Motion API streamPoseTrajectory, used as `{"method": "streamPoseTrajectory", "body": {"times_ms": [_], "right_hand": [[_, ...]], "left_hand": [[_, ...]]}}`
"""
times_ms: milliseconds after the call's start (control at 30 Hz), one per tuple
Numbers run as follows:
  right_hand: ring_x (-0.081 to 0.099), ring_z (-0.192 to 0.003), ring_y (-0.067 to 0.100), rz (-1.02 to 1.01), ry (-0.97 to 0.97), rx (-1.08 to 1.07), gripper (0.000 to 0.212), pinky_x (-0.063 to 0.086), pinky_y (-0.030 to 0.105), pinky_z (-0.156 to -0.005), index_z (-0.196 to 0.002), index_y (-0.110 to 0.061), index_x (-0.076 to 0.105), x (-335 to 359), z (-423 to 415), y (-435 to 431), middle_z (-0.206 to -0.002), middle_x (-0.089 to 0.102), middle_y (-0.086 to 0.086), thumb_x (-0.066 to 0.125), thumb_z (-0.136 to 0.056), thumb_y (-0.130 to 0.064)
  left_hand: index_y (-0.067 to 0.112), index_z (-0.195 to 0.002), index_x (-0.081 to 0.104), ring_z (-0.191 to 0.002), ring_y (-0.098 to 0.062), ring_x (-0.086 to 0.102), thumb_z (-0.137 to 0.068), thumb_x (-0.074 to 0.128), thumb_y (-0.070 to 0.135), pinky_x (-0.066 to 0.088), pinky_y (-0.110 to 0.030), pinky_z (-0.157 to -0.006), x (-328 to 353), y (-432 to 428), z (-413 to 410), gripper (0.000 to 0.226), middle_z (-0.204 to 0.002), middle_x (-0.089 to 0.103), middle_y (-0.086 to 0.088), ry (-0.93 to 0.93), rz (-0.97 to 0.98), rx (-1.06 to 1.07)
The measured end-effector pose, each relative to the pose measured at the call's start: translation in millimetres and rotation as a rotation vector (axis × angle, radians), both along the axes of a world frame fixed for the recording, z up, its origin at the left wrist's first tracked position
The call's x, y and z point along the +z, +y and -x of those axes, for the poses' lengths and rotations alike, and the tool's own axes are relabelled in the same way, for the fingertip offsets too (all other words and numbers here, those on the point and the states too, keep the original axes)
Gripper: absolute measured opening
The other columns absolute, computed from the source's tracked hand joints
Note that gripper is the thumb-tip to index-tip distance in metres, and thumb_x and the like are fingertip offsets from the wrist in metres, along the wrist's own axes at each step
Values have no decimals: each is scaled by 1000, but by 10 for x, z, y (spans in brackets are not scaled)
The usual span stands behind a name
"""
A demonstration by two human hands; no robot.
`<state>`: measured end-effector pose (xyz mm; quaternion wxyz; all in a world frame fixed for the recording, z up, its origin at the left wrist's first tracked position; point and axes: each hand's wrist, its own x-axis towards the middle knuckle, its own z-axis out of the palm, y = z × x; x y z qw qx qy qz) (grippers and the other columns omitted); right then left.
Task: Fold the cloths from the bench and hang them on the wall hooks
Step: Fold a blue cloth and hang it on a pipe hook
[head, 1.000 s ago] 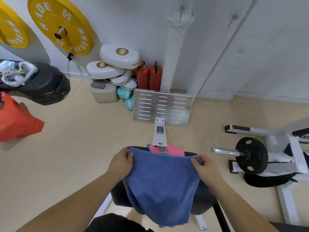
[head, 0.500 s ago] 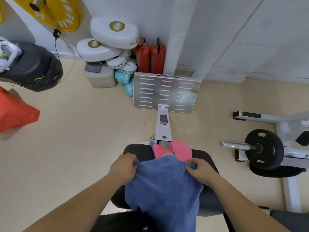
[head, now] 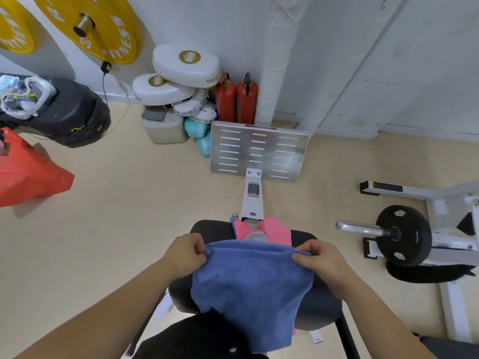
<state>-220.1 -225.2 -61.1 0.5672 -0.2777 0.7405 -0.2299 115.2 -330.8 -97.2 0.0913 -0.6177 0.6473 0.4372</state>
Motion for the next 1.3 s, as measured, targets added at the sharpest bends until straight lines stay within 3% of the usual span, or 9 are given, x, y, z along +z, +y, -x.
{"method": "streamPoseTrajectory", "body": {"times_ms": [300,433,533,633,700,800,933,1133,1300], "right_hand": [[54,-69,13,239,-27,65,25,44,24,-64,-74,-15,69,923,72,543,-73,63,3,72,-81,9],[68,-84,22,305,-44,151,38,54,33,-76,-104,-21,70,1294,145,844,-93,70,13,68,-84,12],[72,-99,20,320,6,312,45,59,30,-86,-116,-27,70,1616,239,1020,-101,74,4,68,-87,7],[72,-97,21,365,126,467,38,60,37,-86,-106,-33,73,1890,324,1146,-102,76,-2,69,-86,-2],[68,-79,24,433,194,463,36,58,40,-74,-103,-35,70,2034,357,1233,-93,72,-1,72,-81,-7],[48,-64,20,540,240,410,27,45,36,-60,-94,-29,63,2215,383,1367,-85,59,22,76,-79,-11],[60,-72,13,618,303,415,31,50,26,-69,-75,-30,69,2395,428,1556,-82,69,4,74,-82,-1],[75,-94,22,583,222,187,31,59,28,-84,-90,-29,80,2567,637,1800,-95,79,2,80,-81,0],[72,-75,16,560,226,133,24,56,31,-75,-73,-26,79,2626,775,1976,-81,77,7,83,-79,-3]], "left_hand": [[2,-72,61,-67,-21,57,-73,65,1,45,-34,-62,1339,533,-80,5,-71,65,-11,378,59,343],[3,-73,64,-70,-18,63,-75,68,-3,49,-38,-70,1883,819,-155,7,-81,72,-19,438,190,319],[9,-71,67,-72,-18,67,-74,70,-4,53,-35,-70,2213,984,-202,14,-81,75,-13,478,275,257],[10,-74,70,-74,-17,68,-80,66,-15,54,-33,-72,2458,1135,-206,27,-81,76,-10,515,338,193],[11,-78,72,-72,-15,67,-81,63,-18,53,-32,-71,2543,1227,-179,31,-80,76,-7,510,385,169],[18,-79,75,-67,-8,63,-82,60,-17,51,-18,-64,2611,1356,-99,37,-77,75,-2,507,464,176],[11,-85,77,-69,-6,63,-89,63,-10,50,-21,-67,2708,1420,17,26,-79,77,-4,619,488,249],[5,-90,76,-72,-6,67,-89,73,4,53,-15,-66,2889,1432,308,4,-81,77,-2,819,446,305],[8,-90,74,-81,-19,62,-93,68,5,48,-38,-82,3007,1358,501,7,-85,73,-8,912,384,267]]}}
